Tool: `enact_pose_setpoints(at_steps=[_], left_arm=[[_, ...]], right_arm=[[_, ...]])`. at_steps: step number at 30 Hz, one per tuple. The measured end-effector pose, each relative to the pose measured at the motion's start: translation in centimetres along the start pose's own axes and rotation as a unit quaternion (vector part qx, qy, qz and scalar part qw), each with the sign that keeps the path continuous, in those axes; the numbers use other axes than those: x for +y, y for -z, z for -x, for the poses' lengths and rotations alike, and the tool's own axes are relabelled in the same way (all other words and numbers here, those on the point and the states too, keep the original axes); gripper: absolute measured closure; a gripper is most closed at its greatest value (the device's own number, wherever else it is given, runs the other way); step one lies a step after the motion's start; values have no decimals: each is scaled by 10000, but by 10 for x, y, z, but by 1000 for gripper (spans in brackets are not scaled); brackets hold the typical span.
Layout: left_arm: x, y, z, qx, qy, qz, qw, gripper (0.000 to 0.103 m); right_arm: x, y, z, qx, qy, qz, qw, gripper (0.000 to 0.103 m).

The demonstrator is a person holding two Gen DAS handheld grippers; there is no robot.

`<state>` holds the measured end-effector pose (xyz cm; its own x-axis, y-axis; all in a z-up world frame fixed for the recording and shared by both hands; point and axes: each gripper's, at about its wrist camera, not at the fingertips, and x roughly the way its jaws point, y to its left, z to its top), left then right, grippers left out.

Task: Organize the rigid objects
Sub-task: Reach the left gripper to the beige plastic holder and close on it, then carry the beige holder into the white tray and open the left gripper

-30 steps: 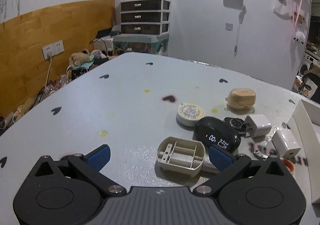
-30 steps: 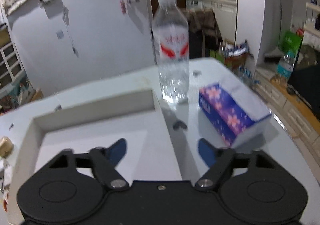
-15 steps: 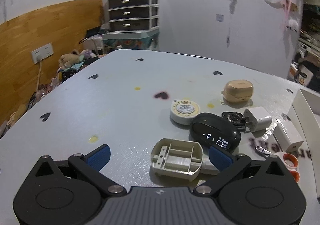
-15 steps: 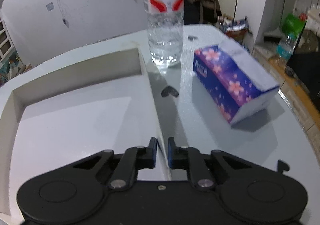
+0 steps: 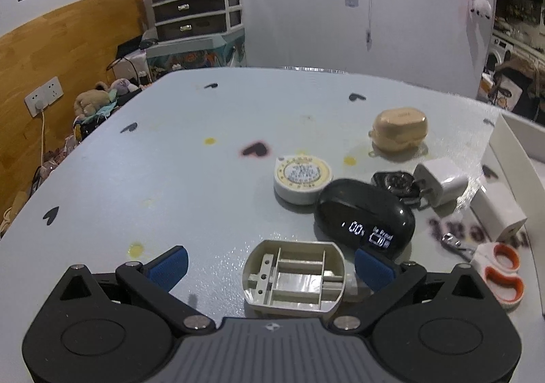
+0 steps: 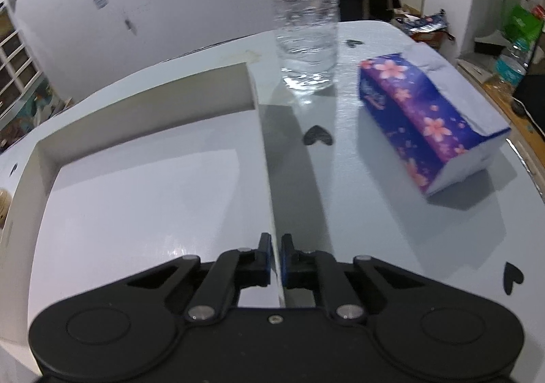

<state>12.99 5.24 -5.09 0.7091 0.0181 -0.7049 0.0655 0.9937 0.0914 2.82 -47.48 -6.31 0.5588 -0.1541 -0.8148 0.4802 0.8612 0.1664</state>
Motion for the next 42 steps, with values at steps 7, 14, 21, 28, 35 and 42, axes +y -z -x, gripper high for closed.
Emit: enact_pose_setpoints(at_steps=[7, 14, 21, 28, 35, 42], left_arm=[[3, 2, -7, 135, 233, 133, 9995, 15], [1, 6, -8, 154, 329, 97, 9993, 37], [2, 8, -6, 102, 386, 113, 9991, 37], [-2, 0, 17, -238, 437, 187, 9986, 37], [-27, -30, 61, -868, 690, -90, 9938, 37], [-84, -52, 90, -1335, 1322, -479, 9810, 37]], right_arm=[[12, -1, -2, 38, -149, 186, 9997, 100], [16, 0, -2, 40, -154, 269, 9995, 100], [15, -1, -3, 44, -167, 300, 9994, 100], [15, -2, -4, 44, -159, 308, 9994, 100], [21, -3, -5, 98, 32, 431, 9990, 98], [28, -5, -5, 121, 277, 427, 9986, 97]])
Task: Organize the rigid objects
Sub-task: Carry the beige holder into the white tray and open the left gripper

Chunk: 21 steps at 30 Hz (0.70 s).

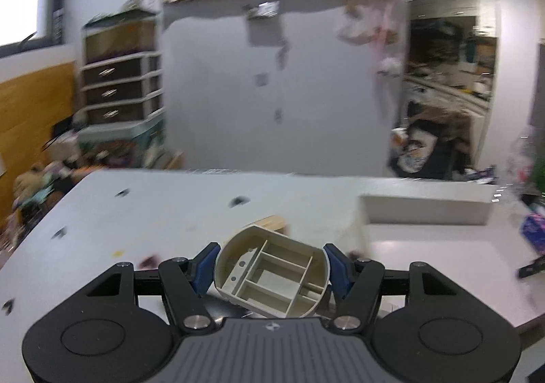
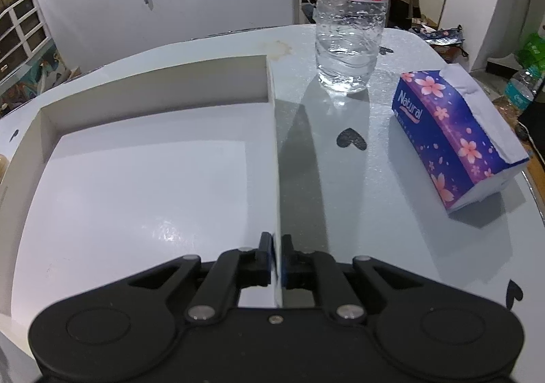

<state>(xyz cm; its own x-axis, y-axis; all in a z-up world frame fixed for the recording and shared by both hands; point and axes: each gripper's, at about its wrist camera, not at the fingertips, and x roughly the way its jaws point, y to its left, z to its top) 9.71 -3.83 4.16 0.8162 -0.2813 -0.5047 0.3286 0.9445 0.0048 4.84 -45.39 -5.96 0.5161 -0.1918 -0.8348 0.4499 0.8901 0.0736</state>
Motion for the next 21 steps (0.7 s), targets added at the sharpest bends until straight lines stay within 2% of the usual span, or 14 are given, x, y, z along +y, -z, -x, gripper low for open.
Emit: enact_pose_setpoints(at_steps=[6, 11, 16, 21], left_arm=[[-54, -13, -13, -130, 500, -304, 9982, 37], [-95, -18, -27, -149, 737, -482, 9960, 37], [-136, -18, -49, -15, 1057, -578, 9927, 37], [-177, -4, -71, 241, 1351, -845, 9869, 37]], right_arm=[[3, 1, -2, -144, 56, 87, 9998, 96], [3, 1, -3, -140, 39, 184, 9997, 96], [4, 1, -3, -140, 54, 207, 9997, 96], [5, 1, -3, -140, 67, 225, 9996, 96]])
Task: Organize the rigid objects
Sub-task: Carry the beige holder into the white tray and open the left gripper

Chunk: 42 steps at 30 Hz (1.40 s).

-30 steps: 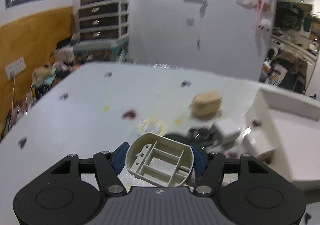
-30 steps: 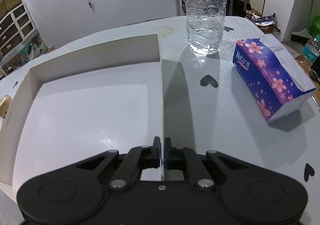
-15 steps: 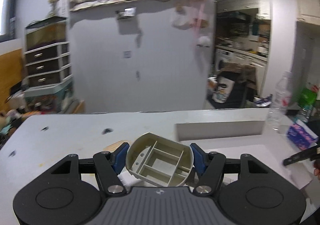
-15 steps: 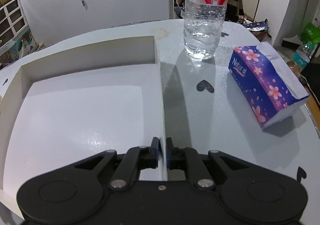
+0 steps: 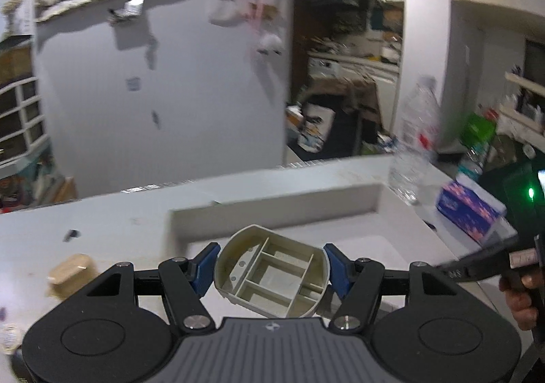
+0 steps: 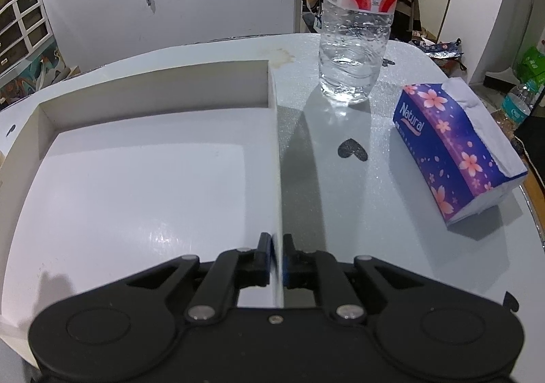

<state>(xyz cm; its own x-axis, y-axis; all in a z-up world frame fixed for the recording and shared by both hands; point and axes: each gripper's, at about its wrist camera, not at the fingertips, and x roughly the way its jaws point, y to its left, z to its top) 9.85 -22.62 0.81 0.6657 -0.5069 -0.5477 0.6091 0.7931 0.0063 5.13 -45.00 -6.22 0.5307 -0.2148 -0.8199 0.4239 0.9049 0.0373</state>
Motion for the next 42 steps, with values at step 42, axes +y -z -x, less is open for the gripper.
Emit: enact_pose_setpoints(at_steps=[42], left_arm=[[-42, 22, -41, 768, 12, 117, 9970, 13]], right_arm=[[1, 0, 0, -2, 43, 45, 10000, 95]])
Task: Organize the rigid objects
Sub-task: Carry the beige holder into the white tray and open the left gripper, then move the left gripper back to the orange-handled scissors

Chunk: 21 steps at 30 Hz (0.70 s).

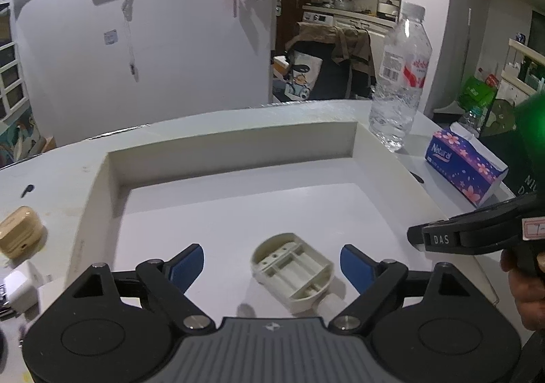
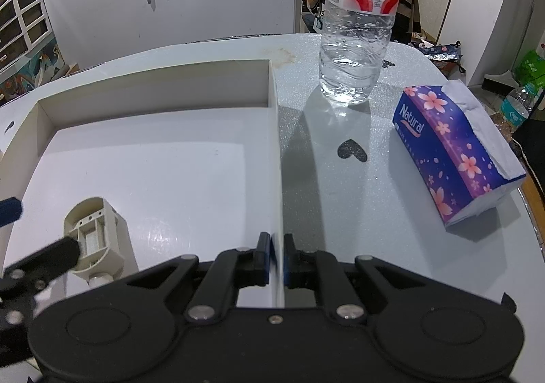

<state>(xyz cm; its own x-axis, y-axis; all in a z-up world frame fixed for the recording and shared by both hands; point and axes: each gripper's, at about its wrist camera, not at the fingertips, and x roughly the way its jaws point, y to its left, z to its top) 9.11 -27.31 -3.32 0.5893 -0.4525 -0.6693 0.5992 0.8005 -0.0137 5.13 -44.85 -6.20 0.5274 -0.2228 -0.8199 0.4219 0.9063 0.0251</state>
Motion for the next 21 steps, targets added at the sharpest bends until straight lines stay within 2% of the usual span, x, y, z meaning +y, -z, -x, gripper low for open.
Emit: enact_pose_setpoints(at_steps=[11, 21], left_arm=[[57, 10, 48, -378, -635, 330, 9967, 12], [115, 34, 83, -555, -1346, 539, 9879, 12]], right_arm=[[0, 0, 0, -2, 15, 17, 10000, 95], [3, 0, 0, -6, 59, 82, 9999, 95]])
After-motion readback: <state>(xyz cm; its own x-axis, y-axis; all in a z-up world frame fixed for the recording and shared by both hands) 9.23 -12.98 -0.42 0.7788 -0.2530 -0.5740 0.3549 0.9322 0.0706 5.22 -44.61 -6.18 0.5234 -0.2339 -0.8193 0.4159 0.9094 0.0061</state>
